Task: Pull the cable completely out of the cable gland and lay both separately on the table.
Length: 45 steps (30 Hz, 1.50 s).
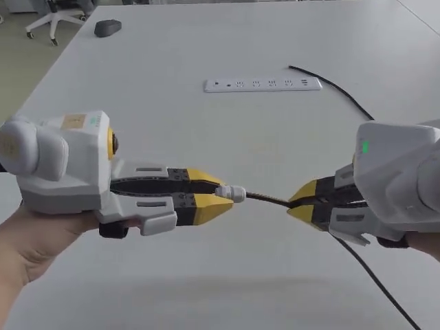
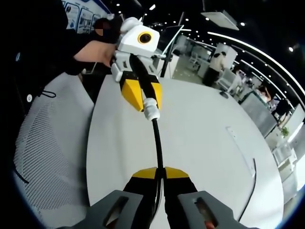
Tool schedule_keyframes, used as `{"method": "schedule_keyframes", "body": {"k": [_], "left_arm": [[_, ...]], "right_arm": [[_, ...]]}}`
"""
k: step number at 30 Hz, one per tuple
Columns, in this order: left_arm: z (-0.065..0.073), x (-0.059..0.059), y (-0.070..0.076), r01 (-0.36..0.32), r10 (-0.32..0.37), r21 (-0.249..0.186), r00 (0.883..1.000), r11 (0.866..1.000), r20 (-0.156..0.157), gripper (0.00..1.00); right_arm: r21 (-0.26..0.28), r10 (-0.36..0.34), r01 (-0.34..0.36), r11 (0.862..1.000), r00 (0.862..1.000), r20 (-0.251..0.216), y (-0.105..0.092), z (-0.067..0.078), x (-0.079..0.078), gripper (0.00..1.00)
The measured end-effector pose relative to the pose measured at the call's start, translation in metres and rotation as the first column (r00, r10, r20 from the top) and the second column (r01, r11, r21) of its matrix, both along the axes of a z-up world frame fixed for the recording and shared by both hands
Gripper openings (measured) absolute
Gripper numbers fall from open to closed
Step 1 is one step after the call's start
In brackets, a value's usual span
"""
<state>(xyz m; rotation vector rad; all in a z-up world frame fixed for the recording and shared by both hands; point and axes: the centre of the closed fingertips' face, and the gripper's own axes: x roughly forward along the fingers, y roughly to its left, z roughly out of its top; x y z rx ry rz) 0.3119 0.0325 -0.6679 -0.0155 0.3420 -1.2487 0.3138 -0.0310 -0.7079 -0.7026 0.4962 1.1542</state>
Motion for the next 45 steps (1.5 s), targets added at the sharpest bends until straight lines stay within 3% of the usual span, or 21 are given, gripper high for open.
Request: {"method": "schedule_keyframes", "body": {"k": [8,20,26,33,45], "left_arm": [[-0.007,-0.003,0.025,-0.047,0.048,0.019,0.999,0.999,-0.016,0.15],[-0.013,-0.010,0.055,-0.110,0.111,0.026,0.993,0.994,-0.031,0.15],[-0.020,-0.014,0.070,-0.132,0.134,0.032,0.990,0.991,-0.042,0.15],[-0.029,-0.017,0.083,-0.156,0.158,0.034,0.986,0.987,-0.057,0.15],[-0.046,-0.020,0.095,-0.163,0.165,0.034,0.983,0.986,-0.084,0.15]], "right_arm": [[0.012,-0.019,0.019,1.000,1.000,-0.011,0.002,0.001,0.005,0.00],[0.050,0.013,-0.011,0.999,0.999,-0.033,0.032,0.003,0.012,0.00],[0.132,0.001,0.011,0.991,0.996,-0.092,0.049,0.009,0.019,0.00],[0.117,-0.012,0.025,0.993,0.994,-0.110,0.063,-0.002,0.024,0.00],[0.134,-0.031,0.047,0.990,0.992,-0.119,0.100,-0.020,0.044,0.00]]}}
